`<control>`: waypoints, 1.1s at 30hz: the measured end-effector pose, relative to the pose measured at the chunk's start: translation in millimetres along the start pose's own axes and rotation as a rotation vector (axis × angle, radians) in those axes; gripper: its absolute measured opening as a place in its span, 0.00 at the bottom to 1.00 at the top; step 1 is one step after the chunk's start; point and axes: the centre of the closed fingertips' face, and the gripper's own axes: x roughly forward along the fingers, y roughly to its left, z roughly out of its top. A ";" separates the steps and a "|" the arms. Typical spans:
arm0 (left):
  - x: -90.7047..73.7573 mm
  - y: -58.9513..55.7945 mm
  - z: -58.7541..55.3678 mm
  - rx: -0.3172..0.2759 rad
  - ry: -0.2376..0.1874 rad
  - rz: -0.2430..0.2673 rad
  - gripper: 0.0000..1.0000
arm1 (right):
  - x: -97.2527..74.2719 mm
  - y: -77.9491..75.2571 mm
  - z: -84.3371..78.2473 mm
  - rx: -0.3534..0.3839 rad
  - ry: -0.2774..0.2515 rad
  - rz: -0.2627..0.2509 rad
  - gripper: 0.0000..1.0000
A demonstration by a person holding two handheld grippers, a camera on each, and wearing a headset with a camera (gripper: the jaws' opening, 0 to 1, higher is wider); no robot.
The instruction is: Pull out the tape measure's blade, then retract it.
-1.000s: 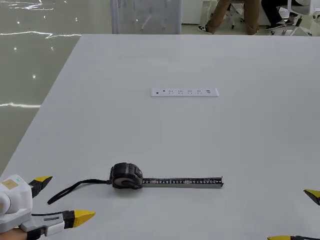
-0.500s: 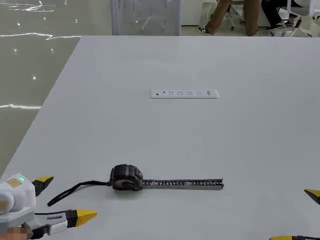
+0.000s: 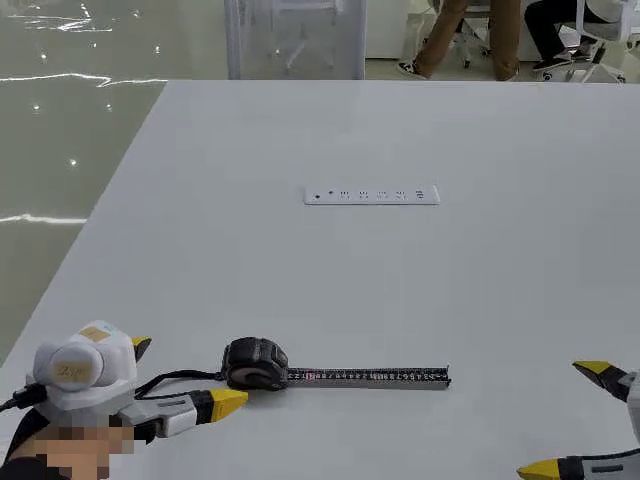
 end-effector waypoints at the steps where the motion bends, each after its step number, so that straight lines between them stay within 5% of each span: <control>1: 4.0 -1.6 3.1 -0.002 -0.004 0.004 1.00 | 2.9 0.0 2.3 -0.009 0.007 0.011 1.00; 8: 29.3 -11.2 17.0 -0.024 -0.037 0.027 1.00 | 17.3 -8.4 16.2 -0.085 0.030 0.048 0.98; 15: 48.8 -12.6 4.9 -0.040 -0.002 0.120 1.00 | 35.9 -7.8 28.8 -0.148 0.047 0.092 0.96; 21: 54.7 -6.3 -1.8 -0.081 -0.055 0.263 1.00 | 51.0 -6.0 34.7 -0.184 0.062 0.125 0.95; 24: 56.4 -8.3 -5.7 -0.105 -0.067 0.289 1.00 | 57.6 -5.5 37.2 -0.188 0.066 0.139 0.95; 29: 58.5 -6.1 3.5 -0.108 -0.151 0.314 1.00 | 69.7 -4.3 40.1 -0.225 0.081 0.166 0.94; 31: 59.2 -0.7 3.0 -0.109 -0.186 0.339 1.00 | 74.9 -2.3 40.8 -0.269 0.095 0.188 0.93; 33: 64.4 2.2 -5.0 -0.122 -0.179 0.344 1.00 | 80.9 -2.3 41.3 -0.322 0.109 0.205 0.93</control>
